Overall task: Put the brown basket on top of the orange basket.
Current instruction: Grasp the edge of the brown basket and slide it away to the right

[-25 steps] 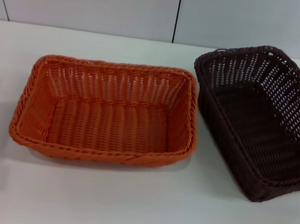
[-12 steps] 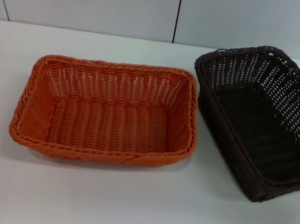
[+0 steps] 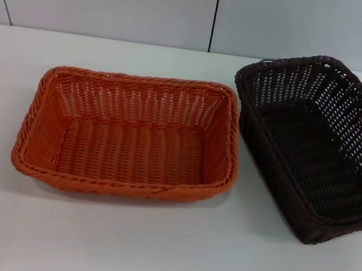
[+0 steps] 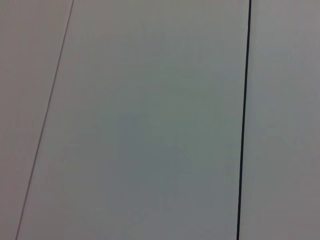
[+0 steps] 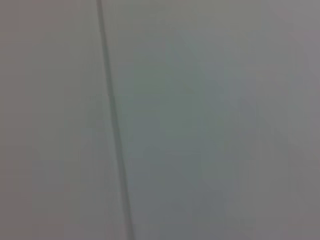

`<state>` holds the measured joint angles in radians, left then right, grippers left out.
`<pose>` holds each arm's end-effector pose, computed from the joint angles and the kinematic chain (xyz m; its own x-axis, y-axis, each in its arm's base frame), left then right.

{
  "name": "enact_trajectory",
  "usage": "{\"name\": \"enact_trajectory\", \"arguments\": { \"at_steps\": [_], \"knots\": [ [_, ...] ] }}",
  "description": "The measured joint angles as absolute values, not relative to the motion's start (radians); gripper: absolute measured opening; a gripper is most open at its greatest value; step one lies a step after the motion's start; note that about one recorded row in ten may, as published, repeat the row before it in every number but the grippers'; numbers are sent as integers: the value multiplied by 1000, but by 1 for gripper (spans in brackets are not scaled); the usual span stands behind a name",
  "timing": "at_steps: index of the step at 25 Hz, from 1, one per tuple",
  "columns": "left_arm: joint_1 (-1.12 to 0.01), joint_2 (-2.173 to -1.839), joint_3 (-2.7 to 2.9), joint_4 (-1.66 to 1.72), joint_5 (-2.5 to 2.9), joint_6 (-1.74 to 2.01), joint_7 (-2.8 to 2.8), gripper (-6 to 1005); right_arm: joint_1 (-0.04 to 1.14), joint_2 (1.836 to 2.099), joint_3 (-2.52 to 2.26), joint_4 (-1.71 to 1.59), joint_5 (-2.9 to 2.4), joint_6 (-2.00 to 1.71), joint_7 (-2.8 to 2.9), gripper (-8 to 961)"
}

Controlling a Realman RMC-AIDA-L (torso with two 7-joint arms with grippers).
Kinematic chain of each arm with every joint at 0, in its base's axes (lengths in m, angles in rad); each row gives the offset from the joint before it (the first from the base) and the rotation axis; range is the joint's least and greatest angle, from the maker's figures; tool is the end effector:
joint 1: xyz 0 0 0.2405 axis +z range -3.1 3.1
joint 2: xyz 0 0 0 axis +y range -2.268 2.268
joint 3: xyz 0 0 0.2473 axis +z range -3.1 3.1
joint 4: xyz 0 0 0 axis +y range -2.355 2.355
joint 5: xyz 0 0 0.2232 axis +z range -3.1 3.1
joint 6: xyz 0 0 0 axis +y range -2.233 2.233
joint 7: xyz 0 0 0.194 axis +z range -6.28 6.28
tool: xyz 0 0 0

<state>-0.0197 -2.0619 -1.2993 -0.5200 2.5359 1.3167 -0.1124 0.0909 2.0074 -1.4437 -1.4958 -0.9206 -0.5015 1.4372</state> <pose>-0.3674 0.2952 0.0759 0.6410 -0.2919 0.7099 0.7671 0.2105 -0.6060 0.1526 0.4182 0.1261 0.5603 0.1151 -0.8203 -0.7255 -0.4097 -0.5530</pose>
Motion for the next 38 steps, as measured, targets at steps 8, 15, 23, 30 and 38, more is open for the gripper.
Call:
{"name": "enact_trajectory", "arguments": {
  "at_steps": [8,15,23,30,38],
  "knots": [
    [-24,-2064,-1299,-512,2536,1317,-116,787,229,1986,-1263,-1400,-1393,-774,1974,818],
    [-45,-2066,-1299,-496,2536,1316,-117,787,299,2017,-1128,-1454,-1802,-943,2273,818],
    [-73,-2066,-1299,-493,2536,1310,-118,787,467,1992,-867,-1627,-2142,-1420,2550,818],
    [-85,-2065,-1300,-492,2535,1283,-118,786,630,1828,-796,-1523,-2164,-1830,2494,818],
    [-101,-2065,-1301,-492,2536,1272,-118,786,693,1822,-909,-1504,-2343,-1990,2225,819]
  ]
}}
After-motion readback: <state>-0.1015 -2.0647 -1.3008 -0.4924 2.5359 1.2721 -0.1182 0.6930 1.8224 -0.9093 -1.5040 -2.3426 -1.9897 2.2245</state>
